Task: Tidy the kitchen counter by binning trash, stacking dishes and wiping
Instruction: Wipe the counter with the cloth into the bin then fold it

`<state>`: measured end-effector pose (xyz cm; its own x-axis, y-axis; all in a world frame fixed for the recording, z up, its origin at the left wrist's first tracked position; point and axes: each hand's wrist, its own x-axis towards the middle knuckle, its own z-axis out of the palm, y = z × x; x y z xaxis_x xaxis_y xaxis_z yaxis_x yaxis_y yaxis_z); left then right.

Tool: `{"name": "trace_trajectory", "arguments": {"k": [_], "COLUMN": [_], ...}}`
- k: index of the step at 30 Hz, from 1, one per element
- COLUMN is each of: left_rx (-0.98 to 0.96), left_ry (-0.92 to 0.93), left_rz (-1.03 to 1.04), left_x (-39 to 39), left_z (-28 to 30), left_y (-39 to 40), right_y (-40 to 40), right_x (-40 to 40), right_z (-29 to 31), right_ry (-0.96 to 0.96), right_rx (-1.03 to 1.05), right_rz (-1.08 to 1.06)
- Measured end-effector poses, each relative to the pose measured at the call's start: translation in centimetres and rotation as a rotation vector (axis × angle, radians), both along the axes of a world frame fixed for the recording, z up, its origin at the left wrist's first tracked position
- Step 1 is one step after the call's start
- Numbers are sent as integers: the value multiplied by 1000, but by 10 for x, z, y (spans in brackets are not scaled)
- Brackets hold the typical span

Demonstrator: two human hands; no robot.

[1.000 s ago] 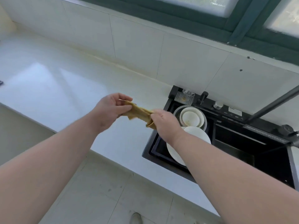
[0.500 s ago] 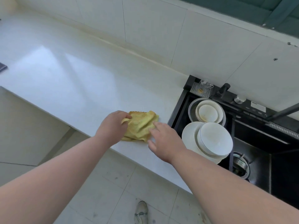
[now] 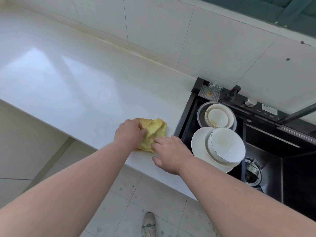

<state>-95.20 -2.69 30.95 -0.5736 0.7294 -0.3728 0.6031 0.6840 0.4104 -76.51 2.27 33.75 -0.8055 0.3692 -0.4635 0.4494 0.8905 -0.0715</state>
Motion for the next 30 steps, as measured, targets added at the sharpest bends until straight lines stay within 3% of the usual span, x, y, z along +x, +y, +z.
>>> {"name": "trace_trajectory", "arguments": {"k": [6,12,23,26,30], "left_rx": [-1,173,119,157,322], "left_ry": [-3,-47,-4,-11,-326], "left_rz": [-58,140,221,234,340], "left_x": [6,5,-3,0,14], "left_z": [-5,3,-1,9,41], "left_y": [3,-11,-33,-27,-16], "right_y": [-9,-10,-11,-9,-4], "right_x": [7,11,20,28,29], "right_z": [4,3,-3,9,44], "right_ry": [0,25,11,115,585], "right_rx": [28,-43,-69,-164,-581], "right_rz": [-12,-93,-63,-228,-870]}}
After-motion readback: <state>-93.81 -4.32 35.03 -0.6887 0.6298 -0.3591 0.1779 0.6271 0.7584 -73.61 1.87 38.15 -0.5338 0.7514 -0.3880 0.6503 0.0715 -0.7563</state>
